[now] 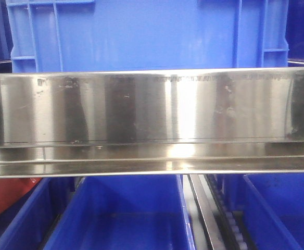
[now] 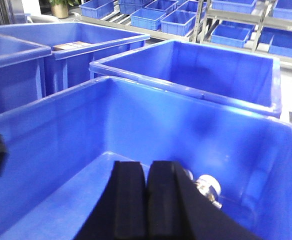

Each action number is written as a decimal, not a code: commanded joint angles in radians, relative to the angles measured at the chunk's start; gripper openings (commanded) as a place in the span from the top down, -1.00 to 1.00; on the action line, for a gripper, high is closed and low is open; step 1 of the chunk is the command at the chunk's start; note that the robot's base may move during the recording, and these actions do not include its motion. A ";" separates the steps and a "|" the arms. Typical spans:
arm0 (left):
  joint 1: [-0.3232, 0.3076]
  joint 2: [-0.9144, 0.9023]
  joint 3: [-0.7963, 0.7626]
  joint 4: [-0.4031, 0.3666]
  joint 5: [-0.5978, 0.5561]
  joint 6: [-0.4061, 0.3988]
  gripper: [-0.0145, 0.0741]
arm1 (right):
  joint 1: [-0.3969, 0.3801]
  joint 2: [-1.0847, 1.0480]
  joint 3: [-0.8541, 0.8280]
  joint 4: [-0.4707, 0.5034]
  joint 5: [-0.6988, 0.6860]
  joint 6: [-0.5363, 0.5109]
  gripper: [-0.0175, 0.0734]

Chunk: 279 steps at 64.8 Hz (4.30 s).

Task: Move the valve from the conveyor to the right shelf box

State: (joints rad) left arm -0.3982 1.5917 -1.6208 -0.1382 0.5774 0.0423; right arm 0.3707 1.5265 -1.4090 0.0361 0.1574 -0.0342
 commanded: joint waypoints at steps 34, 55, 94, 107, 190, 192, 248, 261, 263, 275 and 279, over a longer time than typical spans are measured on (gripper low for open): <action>-0.004 -0.631 0.712 -0.007 -0.511 0.001 0.92 | -0.074 -0.519 0.428 -0.002 -0.073 0.008 0.97; -0.004 -1.041 1.102 -0.009 -0.559 0.001 0.92 | -0.074 -0.895 0.748 -0.002 -0.099 0.008 0.97; -0.004 -1.331 1.251 -0.009 -0.528 0.001 0.92 | -0.074 -1.221 0.841 -0.002 0.096 0.008 0.97; -0.004 -1.331 1.251 -0.009 -0.528 0.001 0.92 | -0.074 -1.220 0.841 -0.002 0.098 0.008 0.97; -0.004 -1.337 1.251 -0.009 -0.530 0.001 0.92 | -0.461 -1.527 1.409 0.041 -0.165 0.008 0.97; -0.004 -1.337 1.251 -0.009 -0.530 0.001 0.92 | -0.461 -1.527 1.409 0.041 -0.165 0.008 0.97; 0.136 -1.412 1.369 0.293 -0.517 -0.212 0.92 | -0.461 -1.527 1.409 0.041 -0.165 0.008 0.97; 0.277 -1.514 1.520 0.280 -0.532 -0.202 0.92 | -0.461 -1.527 1.409 0.041 -0.165 0.008 0.97; 0.286 -1.537 1.541 0.281 -0.542 -0.202 0.92 | -0.461 -1.527 1.409 0.041 -0.165 0.008 0.97; 0.313 -1.592 1.621 0.192 -0.601 -0.125 0.92 | -0.461 -1.527 1.409 0.041 -0.165 0.008 0.97; 0.325 -1.592 1.621 0.190 -0.588 -0.085 0.92 | -0.461 -1.527 1.409 0.041 -0.165 0.008 0.97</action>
State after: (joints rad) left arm -0.0857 0.0077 -0.0037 0.0803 0.0208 -0.0938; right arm -0.0877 0.0083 -0.0017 0.0742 0.0143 -0.0259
